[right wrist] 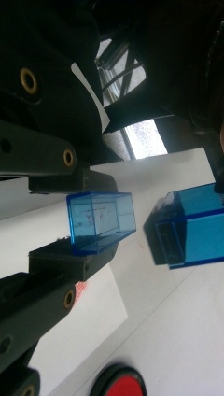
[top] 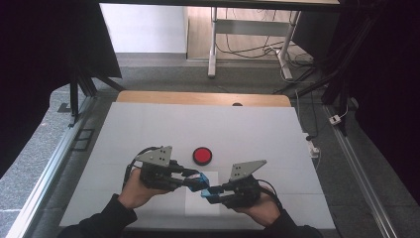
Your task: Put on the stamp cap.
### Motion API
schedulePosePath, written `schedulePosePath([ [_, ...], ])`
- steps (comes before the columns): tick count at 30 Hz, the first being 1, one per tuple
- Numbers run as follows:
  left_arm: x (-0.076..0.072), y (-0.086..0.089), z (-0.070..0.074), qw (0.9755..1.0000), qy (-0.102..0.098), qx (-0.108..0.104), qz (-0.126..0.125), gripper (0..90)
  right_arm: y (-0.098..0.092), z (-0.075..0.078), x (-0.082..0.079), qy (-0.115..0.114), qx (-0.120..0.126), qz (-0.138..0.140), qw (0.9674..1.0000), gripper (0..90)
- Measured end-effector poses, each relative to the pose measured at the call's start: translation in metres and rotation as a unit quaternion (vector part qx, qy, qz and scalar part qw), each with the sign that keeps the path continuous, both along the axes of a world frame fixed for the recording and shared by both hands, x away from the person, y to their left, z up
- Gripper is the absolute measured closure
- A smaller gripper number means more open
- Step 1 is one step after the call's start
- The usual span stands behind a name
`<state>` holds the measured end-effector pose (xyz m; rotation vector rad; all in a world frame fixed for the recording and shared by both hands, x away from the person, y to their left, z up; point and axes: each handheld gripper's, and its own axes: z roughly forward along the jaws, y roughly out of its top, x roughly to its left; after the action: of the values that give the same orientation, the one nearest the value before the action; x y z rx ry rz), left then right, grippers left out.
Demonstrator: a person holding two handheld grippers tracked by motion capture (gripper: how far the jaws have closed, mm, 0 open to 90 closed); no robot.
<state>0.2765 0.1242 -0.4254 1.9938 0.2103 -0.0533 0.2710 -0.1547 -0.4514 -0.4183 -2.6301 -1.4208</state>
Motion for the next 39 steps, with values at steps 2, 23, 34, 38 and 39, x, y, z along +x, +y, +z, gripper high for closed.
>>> schedulePosePath([
  [2,0.000,0.000,0.000,1.0000,-0.002,0.000,-0.006,70.4,0.003,-0.001,0.001,0.001,-0.002,0.006,1.0000,68.1],
  [23,-0.003,-0.004,-0.004,0.9982,-0.016,-0.001,-0.058,70.4,0.016,-0.003,0.003,0.004,0.001,0.038,0.9993,68.2],
  [34,0.002,-0.002,-0.009,0.9967,0.015,-0.035,-0.072,70.4,0.015,0.000,0.001,0.006,0.024,0.051,0.9984,68.5],
  [38,0.003,-0.001,-0.011,0.9959,0.025,-0.047,-0.073,70.5,0.014,0.001,0.001,0.002,0.032,0.056,0.9979,68.6],
  [39,0.003,-0.002,-0.011,0.9959,0.026,-0.047,-0.073,70.5,0.014,0.001,0.001,0.002,0.032,0.057,0.9978,68.6],
])
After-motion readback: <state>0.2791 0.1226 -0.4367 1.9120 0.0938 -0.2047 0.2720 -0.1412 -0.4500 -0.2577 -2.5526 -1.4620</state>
